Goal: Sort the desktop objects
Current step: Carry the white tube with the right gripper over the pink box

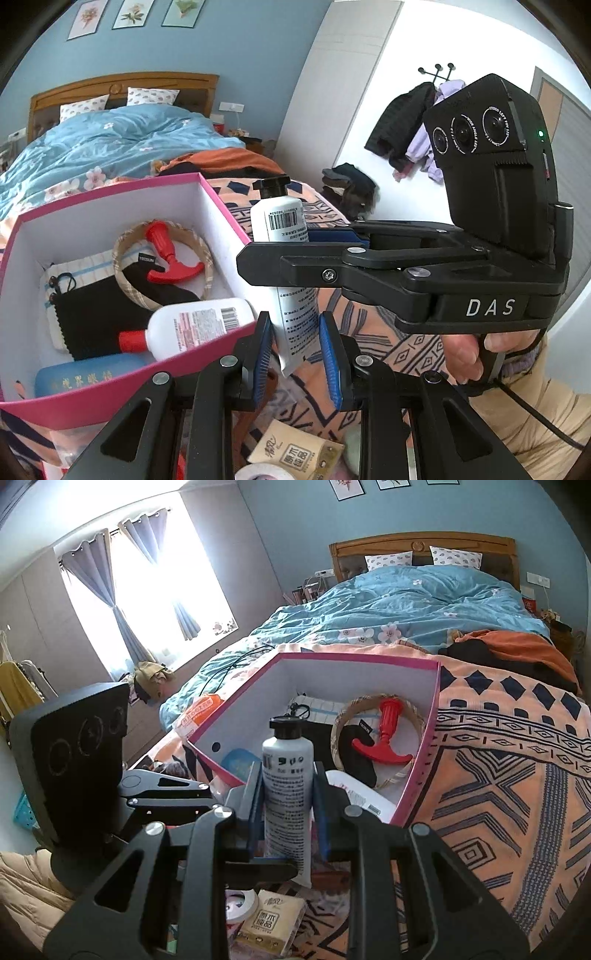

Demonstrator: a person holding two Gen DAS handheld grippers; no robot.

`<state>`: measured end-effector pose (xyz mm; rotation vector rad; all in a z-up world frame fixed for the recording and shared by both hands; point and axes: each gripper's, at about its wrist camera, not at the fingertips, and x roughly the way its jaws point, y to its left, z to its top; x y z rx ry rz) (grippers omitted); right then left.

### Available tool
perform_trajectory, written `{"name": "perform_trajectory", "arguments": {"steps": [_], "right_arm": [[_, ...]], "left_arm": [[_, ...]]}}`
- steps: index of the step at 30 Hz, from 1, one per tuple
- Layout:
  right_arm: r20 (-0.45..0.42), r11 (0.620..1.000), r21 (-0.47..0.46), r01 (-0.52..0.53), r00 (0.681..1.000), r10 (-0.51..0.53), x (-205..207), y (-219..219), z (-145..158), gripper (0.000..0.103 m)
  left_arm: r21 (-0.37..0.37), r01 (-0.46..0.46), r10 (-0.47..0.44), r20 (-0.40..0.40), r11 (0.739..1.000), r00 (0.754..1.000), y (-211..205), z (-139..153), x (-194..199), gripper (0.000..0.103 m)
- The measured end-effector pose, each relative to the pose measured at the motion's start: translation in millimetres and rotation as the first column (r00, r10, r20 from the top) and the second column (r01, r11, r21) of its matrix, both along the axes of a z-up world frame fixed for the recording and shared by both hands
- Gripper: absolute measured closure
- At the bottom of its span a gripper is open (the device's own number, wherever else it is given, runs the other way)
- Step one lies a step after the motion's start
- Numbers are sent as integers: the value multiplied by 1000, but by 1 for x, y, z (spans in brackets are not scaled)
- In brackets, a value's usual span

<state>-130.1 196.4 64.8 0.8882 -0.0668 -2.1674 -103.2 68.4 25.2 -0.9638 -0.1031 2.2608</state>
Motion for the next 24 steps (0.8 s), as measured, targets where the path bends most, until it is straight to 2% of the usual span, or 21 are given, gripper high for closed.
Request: {"name": "perform_trajectory", "arguments": {"steps": [24], "right_arm": [[12,998,25,52,999,-53,-33,-6,0,76]], "left_arm": [[-26,-56,57,24,998,998,-3,-4,-32,78]]}}
